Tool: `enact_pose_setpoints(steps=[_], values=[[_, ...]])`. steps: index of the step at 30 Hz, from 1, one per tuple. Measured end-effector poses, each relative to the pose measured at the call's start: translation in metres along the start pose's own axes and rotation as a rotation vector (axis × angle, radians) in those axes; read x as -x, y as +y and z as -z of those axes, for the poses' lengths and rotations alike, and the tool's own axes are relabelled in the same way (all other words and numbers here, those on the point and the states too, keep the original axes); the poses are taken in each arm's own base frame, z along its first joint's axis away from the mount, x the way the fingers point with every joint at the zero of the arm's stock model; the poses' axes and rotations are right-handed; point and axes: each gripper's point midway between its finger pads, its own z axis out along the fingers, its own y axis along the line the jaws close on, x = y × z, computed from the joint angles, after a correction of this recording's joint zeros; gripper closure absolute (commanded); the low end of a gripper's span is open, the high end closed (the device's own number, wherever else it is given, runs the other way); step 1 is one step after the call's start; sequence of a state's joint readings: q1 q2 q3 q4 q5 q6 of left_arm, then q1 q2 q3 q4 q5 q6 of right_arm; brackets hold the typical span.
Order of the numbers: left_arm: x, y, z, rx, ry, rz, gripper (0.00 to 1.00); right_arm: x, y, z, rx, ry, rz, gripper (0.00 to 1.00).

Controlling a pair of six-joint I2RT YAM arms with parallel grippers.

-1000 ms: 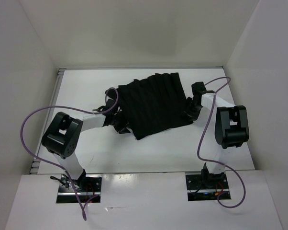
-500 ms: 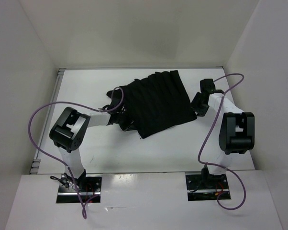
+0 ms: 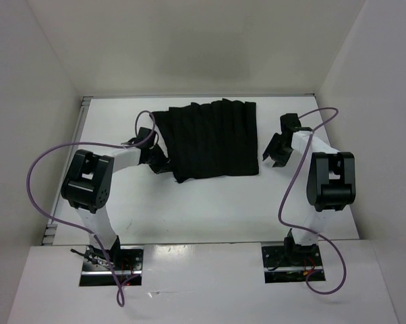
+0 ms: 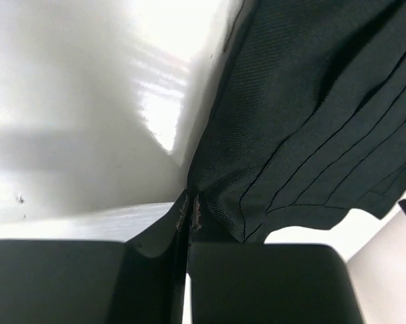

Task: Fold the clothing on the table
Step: Flatten the skirt out

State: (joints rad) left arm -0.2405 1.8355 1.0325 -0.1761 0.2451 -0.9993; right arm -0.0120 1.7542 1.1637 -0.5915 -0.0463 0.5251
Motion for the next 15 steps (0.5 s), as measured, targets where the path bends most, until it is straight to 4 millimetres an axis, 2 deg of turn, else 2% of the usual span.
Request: enact_pose_setpoints(steps=[2,6,7,8,11,15], values=[[-0.003,0.002,0.001,0.009,0.002,-0.007,0.97,-0.006,0.003,-0.006,0.016,0.030,0.004,0.46],[-0.011,0.008,0.007,0.015,0.009,-0.002,0.63,-0.020,0.012,-0.012,0.063,0.083,0.023,0.46],[-0.012,0.009,0.010,0.016,0.008,-0.002,0.50,-0.022,0.015,-0.012,0.074,0.090,0.031,0.46],[-0.014,0.009,0.014,0.014,0.007,-0.005,0.45,-0.024,0.018,-0.011,0.084,0.095,0.035,0.46],[-0.015,0.009,0.028,0.005,-0.015,-0.009,0.37,-0.025,0.022,-0.012,0.106,0.095,0.042,0.46],[-0.016,0.004,0.050,-0.021,-0.053,-0.016,0.36,-0.029,0.025,-0.012,0.119,0.098,0.052,0.46]])
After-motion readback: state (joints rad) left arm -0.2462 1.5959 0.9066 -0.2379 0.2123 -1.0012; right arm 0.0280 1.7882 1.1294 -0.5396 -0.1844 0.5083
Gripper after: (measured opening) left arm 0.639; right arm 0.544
